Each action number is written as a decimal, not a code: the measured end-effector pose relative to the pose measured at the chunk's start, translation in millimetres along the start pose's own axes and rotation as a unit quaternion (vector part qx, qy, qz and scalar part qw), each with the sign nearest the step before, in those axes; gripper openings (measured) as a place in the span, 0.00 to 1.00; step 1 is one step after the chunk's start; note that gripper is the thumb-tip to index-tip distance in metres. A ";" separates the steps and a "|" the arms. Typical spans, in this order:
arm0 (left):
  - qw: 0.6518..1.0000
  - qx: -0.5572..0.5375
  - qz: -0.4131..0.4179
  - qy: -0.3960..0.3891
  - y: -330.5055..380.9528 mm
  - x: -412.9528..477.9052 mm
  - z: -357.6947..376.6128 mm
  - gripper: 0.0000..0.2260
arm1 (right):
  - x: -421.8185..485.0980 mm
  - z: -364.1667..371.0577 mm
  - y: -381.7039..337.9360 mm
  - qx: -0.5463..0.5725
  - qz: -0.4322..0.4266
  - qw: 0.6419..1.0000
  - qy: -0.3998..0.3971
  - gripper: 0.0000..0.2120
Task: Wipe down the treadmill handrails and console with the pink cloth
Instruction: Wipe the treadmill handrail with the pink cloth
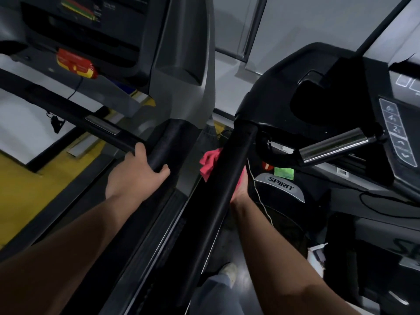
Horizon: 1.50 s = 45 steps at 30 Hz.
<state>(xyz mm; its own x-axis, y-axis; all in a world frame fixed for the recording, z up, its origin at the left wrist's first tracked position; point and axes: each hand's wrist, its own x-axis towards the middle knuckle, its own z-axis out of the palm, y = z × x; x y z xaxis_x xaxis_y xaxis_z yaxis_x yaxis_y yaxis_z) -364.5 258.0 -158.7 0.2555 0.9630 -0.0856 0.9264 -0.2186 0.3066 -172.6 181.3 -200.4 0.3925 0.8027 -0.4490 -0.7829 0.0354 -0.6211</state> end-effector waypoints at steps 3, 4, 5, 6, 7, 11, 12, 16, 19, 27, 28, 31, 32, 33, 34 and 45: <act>1.000 -0.005 0.003 0.004 0.0 0.0 -0.6 0.28 | 2.2 2.8 9.1 -0.013 0.014 0.999 -0.035 0.22; 1.000 -0.007 0.003 0.003 -0.2 0.2 -0.8 0.28 | 5.5 0.8 11.8 -0.038 0.006 0.999 -0.029 0.20; 1.000 -0.010 0.002 0.002 -0.3 0.2 -0.9 0.28 | 3.5 1.2 11.5 -0.082 -0.007 0.997 -0.009 0.18; 1.000 -0.012 0.001 0.001 -0.1 0.3 -1.2 0.28 | 0.0 1.5 8.7 -0.120 -0.003 0.993 0.018 0.17; 1.000 -0.012 0.000 0.001 0.0 0.4 -1.3 0.28 | -2.4 3.2 4.1 -0.146 0.004 0.989 0.018 0.15; 1.000 -0.008 -0.001 -0.001 0.6 0.7 -1.4 0.27 | -5.6 -12.0 -11.8 -0.163 0.070 0.976 0.130 0.17; 1.000 -0.007 -0.002 -0.002 0.6 0.9 -1.5 0.27 | -4.8 -17.8 -12.8 -0.192 0.043 0.968 0.152 0.16; 1.000 -0.003 0.006 0.000 -0.3 0.8 -1.4 0.27 | -16.1 -20.4 -16.2 -0.271 -0.021 0.946 0.179 0.17; 1.000 -0.008 0.009 0.000 -0.8 0.3 -1.6 0.26 | -40.8 1.4 -31.4 -0.411 -0.045 0.897 0.156 0.20; 1.000 -0.010 0.009 -0.002 0.1 -2.4 -4.0 0.26 | -59.1 49.5 -32.7 -0.820 -0.188 0.503 0.197 0.19; 1.000 -0.010 0.009 -0.002 0.0 -2.7 -4.2 0.25 | -57.0 53.3 -31.1 -0.839 -0.203 0.467 0.194 0.17; 1.000 -0.011 0.008 -0.002 -0.1 -2.0 -4.6 0.25 | -47.8 58.6 -25.3 -0.863 -0.253 0.408 0.161 0.13; 1.000 -0.011 0.008 -0.003 0.0 -1.7 -4.6 0.25 | -44.5 59.7 -24.6 -0.868 -0.254 0.399 0.150 0.13; 1.000 -0.011 0.009 -0.004 0.0 -1.6 -4.2 0.25 | -41.1 60.6 -24.5 -0.875 -0.253 0.389 0.139 0.14; 1.000 -0.012 0.009 -0.006 -0.2 -1.5 -3.8 0.25 | -38.4 61.9 -24.8 -0.885 -0.247 0.374 0.127 0.14; 1.000 -0.026 0.005 -0.006 -1.5 0.0 -1.9 0.26 | 6.1 88.3 7.9 -0.987 -0.050 0.126 0.091 0.15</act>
<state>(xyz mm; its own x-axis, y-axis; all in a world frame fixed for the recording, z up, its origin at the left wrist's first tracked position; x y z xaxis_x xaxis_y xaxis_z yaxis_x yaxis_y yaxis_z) -366.4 258.6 -157.4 0.2687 0.9587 -0.0936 0.9082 -0.2198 0.3563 -219.0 239.1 -151.3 0.4979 0.8240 -0.2704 0.8040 -0.3217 0.5001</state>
